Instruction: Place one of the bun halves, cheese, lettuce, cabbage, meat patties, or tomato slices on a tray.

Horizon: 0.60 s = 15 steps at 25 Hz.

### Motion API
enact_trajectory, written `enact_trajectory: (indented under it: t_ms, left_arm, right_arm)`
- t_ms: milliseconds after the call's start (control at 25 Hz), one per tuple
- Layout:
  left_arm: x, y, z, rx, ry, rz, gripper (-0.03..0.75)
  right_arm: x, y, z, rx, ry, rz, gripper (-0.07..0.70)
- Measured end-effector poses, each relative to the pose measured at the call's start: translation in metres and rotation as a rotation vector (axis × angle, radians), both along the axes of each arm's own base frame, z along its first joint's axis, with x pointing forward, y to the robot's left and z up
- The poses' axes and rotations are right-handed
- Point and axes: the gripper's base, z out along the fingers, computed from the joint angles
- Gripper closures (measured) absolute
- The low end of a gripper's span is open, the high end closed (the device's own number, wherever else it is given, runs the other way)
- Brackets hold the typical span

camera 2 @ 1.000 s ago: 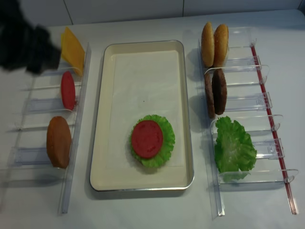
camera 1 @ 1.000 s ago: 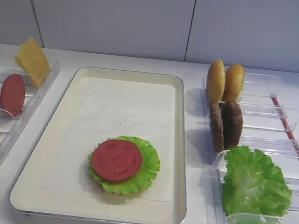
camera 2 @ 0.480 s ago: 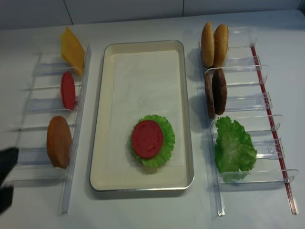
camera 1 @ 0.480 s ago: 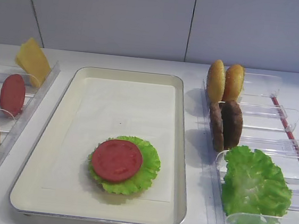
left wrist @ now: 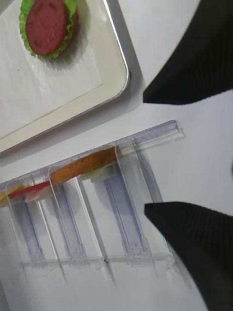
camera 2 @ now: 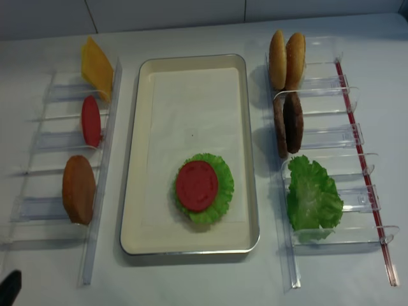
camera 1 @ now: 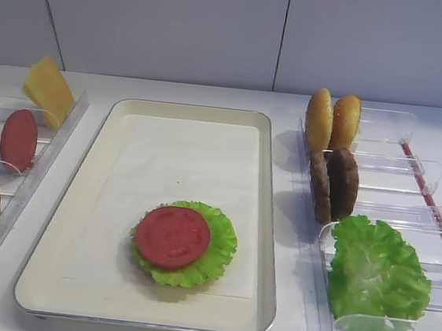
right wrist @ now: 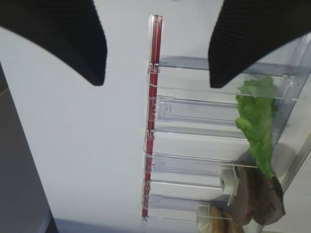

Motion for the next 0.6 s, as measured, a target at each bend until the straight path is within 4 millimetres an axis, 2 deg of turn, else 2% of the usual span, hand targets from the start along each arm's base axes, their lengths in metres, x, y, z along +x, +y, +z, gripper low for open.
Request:
enact_trajectory:
  t_ms: [160,240,600]
  left_arm:
    - [-0.012,-0.001,-0.018,-0.038,-0.036,-0.019,0.291]
    - [-0.010,-0.003,-0.028,-0.051,-0.015,-0.030,0.291]
    - [-0.006,-0.004,-0.033,-0.061,-0.022,-0.035,0.291]
  right_arm:
    - [0.000,0.000,0.000,0.000,0.000,0.000,0.160]
    - [0.000,0.000,0.000,-0.002,0.000,0.001,0.160]
    - [0.000,0.000,0.000,0.000,0.000,0.005,0.160]
